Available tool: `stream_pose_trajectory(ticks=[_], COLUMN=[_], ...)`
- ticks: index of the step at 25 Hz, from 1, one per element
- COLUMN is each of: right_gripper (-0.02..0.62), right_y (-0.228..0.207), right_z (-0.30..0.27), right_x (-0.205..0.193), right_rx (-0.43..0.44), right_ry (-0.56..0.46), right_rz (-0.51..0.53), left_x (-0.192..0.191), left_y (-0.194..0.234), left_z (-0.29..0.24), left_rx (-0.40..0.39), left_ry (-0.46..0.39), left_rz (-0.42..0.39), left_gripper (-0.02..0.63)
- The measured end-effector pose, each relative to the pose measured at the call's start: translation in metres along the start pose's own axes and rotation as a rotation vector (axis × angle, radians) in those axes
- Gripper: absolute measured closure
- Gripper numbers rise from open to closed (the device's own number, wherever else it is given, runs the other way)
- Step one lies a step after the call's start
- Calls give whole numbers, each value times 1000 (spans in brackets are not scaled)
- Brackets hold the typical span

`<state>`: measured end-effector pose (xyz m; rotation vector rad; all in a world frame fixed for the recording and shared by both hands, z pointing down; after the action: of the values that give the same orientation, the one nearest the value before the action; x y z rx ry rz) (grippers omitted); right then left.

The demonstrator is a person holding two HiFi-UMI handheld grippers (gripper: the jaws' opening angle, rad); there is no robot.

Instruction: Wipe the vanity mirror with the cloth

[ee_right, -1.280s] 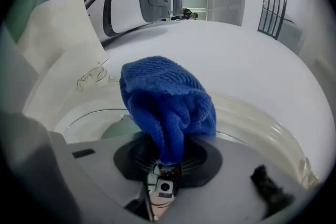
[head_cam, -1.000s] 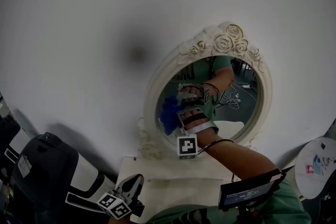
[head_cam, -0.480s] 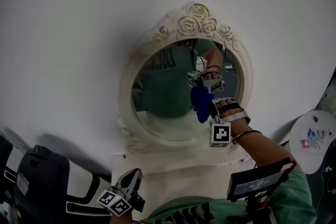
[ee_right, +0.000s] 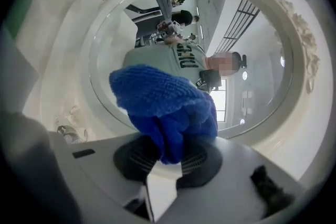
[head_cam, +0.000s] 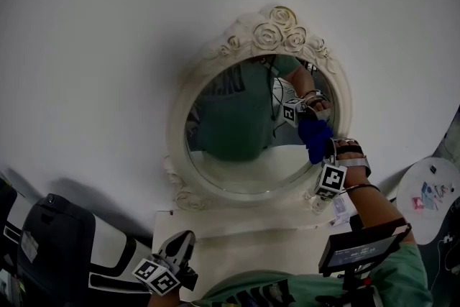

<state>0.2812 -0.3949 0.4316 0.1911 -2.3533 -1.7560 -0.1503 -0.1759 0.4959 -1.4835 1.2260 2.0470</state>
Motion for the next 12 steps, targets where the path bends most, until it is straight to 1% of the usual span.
stream_pose_trajectory(ticks=[2, 3, 5, 7, 12], right_gripper=[509, 509, 510, 509, 511], right_y=[0, 3, 9, 14, 27], right_z=[4, 8, 17, 28, 59], right_x=[7, 15, 44, 89, 229], right_rx=[9, 17, 35, 38, 9], right_ry=[-10, -31, -104, -201, -459], right_rz=[-17, -20, -10, 22, 127], left_x=[0, 0, 0, 1, 3], left_y=[0, 1, 4, 8, 11], left_z=[3, 5, 9, 13, 23], left_rx=[4, 8, 18, 31, 53], left_ry=[-7, -9, -13, -21, -41], left_rz=[0, 1, 5, 10, 12], left_gripper=[597, 597, 597, 597, 597])
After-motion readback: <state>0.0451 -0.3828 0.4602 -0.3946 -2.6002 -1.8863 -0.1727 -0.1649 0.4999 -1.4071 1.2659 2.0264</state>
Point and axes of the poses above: the fingertips, and each gripper's own axes: z backward along the fingers, y to its left, x out of its top, the point moved 2 cm from there along z, backward along the fingers, and after that the axes turned 3 degrees about x, right-handed, at the moved point
